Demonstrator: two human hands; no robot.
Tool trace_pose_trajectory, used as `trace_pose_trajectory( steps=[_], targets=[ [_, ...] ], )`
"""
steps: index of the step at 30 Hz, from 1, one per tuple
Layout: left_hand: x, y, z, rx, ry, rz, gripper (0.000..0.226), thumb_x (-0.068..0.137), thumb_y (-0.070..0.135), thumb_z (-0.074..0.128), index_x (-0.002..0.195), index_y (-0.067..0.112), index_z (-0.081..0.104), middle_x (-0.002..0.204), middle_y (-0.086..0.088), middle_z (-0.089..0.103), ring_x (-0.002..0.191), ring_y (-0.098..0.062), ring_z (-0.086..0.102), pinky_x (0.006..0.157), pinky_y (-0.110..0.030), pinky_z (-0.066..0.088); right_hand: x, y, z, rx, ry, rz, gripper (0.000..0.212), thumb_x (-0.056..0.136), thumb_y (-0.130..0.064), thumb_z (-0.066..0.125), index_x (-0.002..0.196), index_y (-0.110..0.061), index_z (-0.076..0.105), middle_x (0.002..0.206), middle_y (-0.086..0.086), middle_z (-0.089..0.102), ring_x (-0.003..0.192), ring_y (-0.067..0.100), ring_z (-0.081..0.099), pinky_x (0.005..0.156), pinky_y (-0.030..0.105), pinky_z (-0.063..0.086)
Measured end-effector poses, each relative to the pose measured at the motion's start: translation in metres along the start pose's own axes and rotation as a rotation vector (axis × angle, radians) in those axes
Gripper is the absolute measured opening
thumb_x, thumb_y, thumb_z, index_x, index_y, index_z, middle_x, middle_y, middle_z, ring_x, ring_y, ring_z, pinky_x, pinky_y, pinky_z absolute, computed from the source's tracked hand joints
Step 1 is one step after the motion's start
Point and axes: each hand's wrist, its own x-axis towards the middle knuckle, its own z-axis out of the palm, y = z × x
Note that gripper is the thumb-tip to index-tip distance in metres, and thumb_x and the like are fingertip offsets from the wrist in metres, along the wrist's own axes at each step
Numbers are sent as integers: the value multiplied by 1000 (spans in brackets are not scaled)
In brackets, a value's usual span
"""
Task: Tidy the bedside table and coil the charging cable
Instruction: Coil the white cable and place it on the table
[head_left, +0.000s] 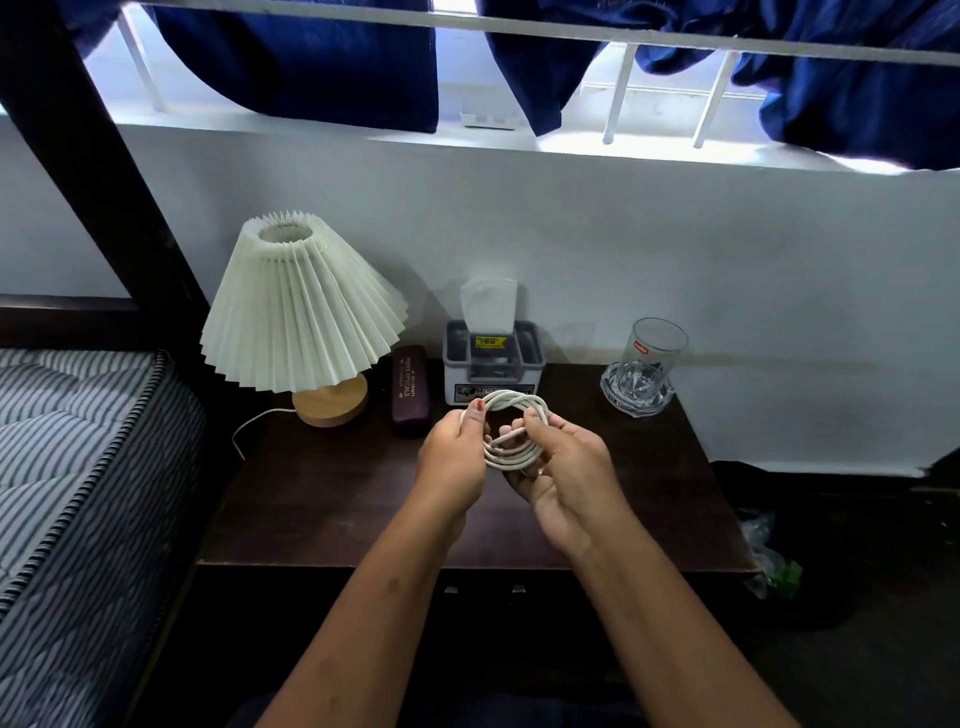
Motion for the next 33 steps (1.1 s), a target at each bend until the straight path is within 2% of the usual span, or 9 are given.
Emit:
trace_pose_trajectory(
  steps=[3,6,8,11,13,16,21,30,33],
  targets=[
    [-2,1,3,-20,-66,-15,37,97,35,38,85,9,59,81,-7,57,78,-19,51,70,-34,41,2,-4,-2,144,-32,87,27,95,-9,40,71,-11,55,41,-5,46,37,5,44,56,24,43],
    [-5,3,6,-98,-113,-45,34,98,33,37,84,9,57,80,-8,58,75,-19,54,62,-30,45,3,-6,-1,65,-55,55,22,91,-5,46,72,-10,56,38,-7,42,34,3,38,56,24,38],
    [-4,4,6,-184,-142,-86,35,98,31,37,98,4,59,84,-8,62,76,-19,58,64,-27,47,2,-7,1,-31,-86,22,9,86,0,51,87,-2,60,48,-3,54,43,5,49,54,23,45],
    [-4,5,6,-301,-147,-156,31,98,29,38,100,5,57,80,-7,62,71,-16,59,65,-27,49,3,-6,2,3,-88,12,35,84,5,55,118,5,51,71,8,58,51,10,52,51,22,49],
    [-4,5,7,-345,-132,-179,28,99,28,37,93,7,55,72,-6,57,65,-15,56,65,-28,48,3,-5,3,49,-71,14,42,83,7,55,124,4,46,74,9,60,49,11,55,50,22,50],
    [-1,6,3,-423,-120,-223,30,99,29,36,87,8,53,65,-6,52,58,-15,51,61,-28,47,2,-4,3,45,-102,34,44,82,12,53,123,0,45,78,11,64,58,16,62,56,27,56],
    [7,6,-8,-626,-89,-284,36,99,29,36,68,12,48,42,5,48,42,-9,48,56,-26,46,2,0,-5,-209,-21,3,55,78,13,60,126,-8,41,107,17,62,87,21,65,66,26,59],
    [8,7,-14,-579,-163,-217,24,90,35,53,84,12,58,47,8,51,44,-5,52,50,-22,51,7,0,-14,-418,-9,-110,26,84,6,57,100,-13,51,88,9,65,74,15,64,58,21,56],
    [10,6,-18,-557,-151,-208,21,92,30,52,82,12,56,48,8,52,42,-3,54,48,-21,52,7,-2,-16,-419,-40,-145,19,87,3,56,102,-8,53,86,8,67,71,13,64,58,22,56]
  ],
)
